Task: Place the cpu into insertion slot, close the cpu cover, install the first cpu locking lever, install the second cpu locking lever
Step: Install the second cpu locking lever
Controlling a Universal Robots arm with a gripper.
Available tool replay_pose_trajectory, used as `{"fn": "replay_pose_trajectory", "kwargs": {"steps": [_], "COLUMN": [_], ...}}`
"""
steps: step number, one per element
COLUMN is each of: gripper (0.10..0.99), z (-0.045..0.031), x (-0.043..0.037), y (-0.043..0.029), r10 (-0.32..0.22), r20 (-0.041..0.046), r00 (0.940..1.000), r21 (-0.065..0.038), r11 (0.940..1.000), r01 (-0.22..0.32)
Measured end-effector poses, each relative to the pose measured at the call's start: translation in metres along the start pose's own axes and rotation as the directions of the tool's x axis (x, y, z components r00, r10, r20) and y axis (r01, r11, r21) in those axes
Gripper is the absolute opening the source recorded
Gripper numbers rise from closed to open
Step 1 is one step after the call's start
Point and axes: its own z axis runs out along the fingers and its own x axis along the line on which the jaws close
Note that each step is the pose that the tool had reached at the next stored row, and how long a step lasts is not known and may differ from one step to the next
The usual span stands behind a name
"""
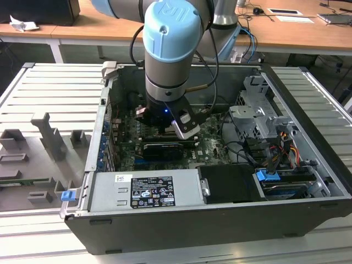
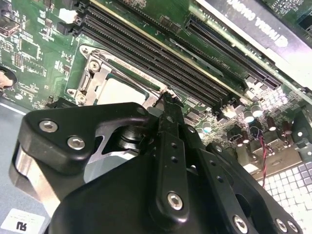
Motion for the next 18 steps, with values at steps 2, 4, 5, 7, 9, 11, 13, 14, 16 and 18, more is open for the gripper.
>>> {"fn": "replay_pose_trajectory", "kwargs": {"steps": [2,4,5,7,9,11,13,14,16,18], "gripper": [0.106,0.106,0.106,0.106,0.106,0.106,0.106,0.106,0.106,0.106], "z": [0.0006,0.0011,0.0012,0.0017,0.0021,0.0027,0.0038,0.004,0.0054,0.0072], "x": [0.0001,0.0003,0.0006,0.0008,0.0012,0.0022,0.0029,0.0033,0.0045,0.005], "y": [-0.0001,-0.0003,-0.0003,-0.0005,-0.0006,-0.0008,-0.0013,-0.0016,-0.0025,-0.0037], "r10": [0.0,0.0,0.0,0.0,0.0,0.0,0.0,0.0,0.0,0.0], "r20": [0.0,0.0001,0.0001,0.0001,0.0001,0.0001,0.0002,0.0002,0.0003,0.0003], "r00": [1.0,1.0,1.0,1.0,1.0,1.0,1.0,1.0,1.0,1.0], "r21": [-0.001,-0.002,-0.002,-0.004,-0.004,-0.005,-0.008,-0.009,-0.014,-0.017], "r11": [1.0,1.0,1.0,1.0,1.0,1.0,1.0,1.0,0.9999,0.9999], "r01": [0.0,0.0,0.0,0.0,0.0,0.0,0.0,0.0,0.0,0.0]}}
